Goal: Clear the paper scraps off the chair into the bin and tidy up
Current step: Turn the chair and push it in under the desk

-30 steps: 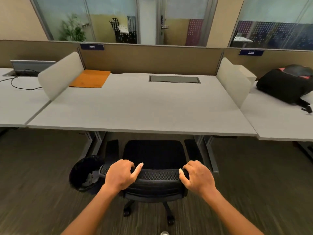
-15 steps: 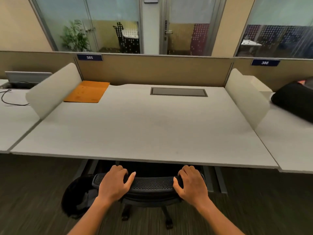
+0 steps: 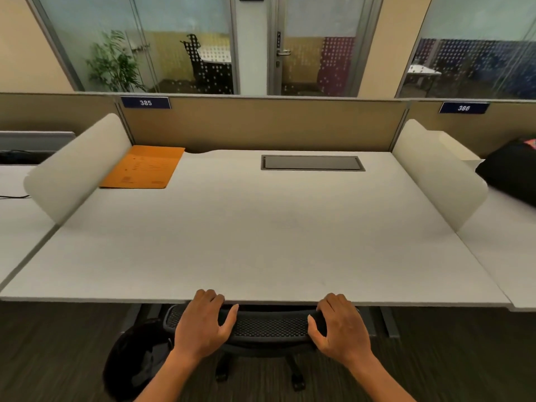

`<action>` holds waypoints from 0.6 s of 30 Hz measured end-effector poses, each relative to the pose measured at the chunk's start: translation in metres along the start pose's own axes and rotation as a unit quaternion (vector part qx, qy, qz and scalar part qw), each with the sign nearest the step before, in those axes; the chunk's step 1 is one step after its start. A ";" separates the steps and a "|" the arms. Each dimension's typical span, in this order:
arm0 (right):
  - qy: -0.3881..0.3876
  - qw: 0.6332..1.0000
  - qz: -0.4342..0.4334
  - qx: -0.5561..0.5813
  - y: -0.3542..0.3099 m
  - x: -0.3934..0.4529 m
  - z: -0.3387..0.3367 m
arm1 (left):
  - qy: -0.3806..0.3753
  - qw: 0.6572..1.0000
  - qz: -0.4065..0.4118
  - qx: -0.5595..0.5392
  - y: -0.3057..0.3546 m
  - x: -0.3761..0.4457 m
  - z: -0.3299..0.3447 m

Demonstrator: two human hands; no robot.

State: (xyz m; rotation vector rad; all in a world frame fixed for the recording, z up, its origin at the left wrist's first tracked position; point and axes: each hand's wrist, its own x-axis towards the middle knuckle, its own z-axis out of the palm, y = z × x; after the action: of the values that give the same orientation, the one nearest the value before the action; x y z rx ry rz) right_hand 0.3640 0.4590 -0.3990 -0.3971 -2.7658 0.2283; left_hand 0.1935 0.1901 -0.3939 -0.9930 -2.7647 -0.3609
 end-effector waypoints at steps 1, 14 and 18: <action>0.002 1.000 0.000 -0.001 -0.001 0.001 0.002 | -0.001 1.000 -0.002 0.000 -0.003 -0.001 0.001; -0.028 0.998 0.012 -0.054 -0.018 0.002 -0.015 | -0.031 0.998 -0.010 -0.057 -0.001 0.001 -0.011; 0.015 0.999 0.043 -0.022 -0.041 0.002 -0.031 | 0.000 0.997 -0.026 -0.066 0.007 -0.004 -0.020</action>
State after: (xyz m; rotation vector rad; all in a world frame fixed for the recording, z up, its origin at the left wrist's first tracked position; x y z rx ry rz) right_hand 0.3630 0.4242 -0.3610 -0.5266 -2.7303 0.1819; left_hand 0.2024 0.1870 -0.3746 -0.9509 -2.8021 -0.5578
